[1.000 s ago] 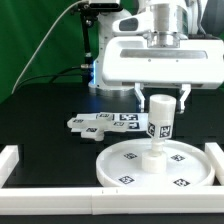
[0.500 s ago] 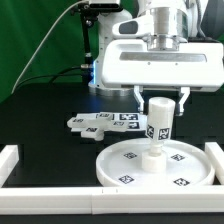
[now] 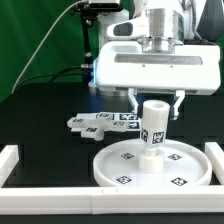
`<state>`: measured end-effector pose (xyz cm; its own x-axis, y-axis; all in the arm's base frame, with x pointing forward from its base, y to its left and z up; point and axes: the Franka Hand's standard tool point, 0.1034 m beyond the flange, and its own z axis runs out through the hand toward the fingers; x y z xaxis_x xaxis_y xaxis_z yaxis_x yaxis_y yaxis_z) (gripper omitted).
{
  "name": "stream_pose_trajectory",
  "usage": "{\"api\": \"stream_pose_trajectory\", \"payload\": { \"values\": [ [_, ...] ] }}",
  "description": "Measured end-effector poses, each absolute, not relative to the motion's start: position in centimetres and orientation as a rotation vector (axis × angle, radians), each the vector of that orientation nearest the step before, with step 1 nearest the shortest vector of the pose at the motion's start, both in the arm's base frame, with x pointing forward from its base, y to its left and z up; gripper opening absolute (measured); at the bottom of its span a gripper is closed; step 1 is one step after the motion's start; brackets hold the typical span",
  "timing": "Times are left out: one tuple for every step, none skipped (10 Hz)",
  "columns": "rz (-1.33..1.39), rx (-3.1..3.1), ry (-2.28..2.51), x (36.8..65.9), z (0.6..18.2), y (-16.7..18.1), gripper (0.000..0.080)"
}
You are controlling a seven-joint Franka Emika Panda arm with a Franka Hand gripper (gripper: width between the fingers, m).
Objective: Assemble round table
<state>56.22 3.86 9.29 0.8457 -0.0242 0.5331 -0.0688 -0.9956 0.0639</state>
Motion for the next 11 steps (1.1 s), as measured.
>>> {"api": "stream_pose_trajectory", "payload": {
  "values": [
    [0.84,2.944,-0.068,56.06,8.97,4.17,0.0406],
    [0.832,2.95,-0.062,55.83,8.63,4.58,0.0406],
    [0.832,2.947,-0.06,55.6,8.32,4.62,0.0406],
    [0.847,2.939,-0.055,55.63,8.29,4.65,0.0406],
    [0.854,2.935,-0.053,55.65,8.28,4.65,0.0406],
    [0.856,2.934,-0.053,55.64,8.28,4.65,0.0406],
    [0.855,2.934,-0.053,55.65,8.3,4.65,0.0406],
    [0.835,2.944,-0.056,55.74,8.3,4.62,0.0406],
    [0.833,2.945,-0.057,55.76,8.31,4.61,0.0406],
    [0.817,2.951,-0.057,55.62,8.1,4.64,0.0406],
    [0.814,2.952,-0.057,55.6,8.06,4.64,0.0483]
  ]
}}
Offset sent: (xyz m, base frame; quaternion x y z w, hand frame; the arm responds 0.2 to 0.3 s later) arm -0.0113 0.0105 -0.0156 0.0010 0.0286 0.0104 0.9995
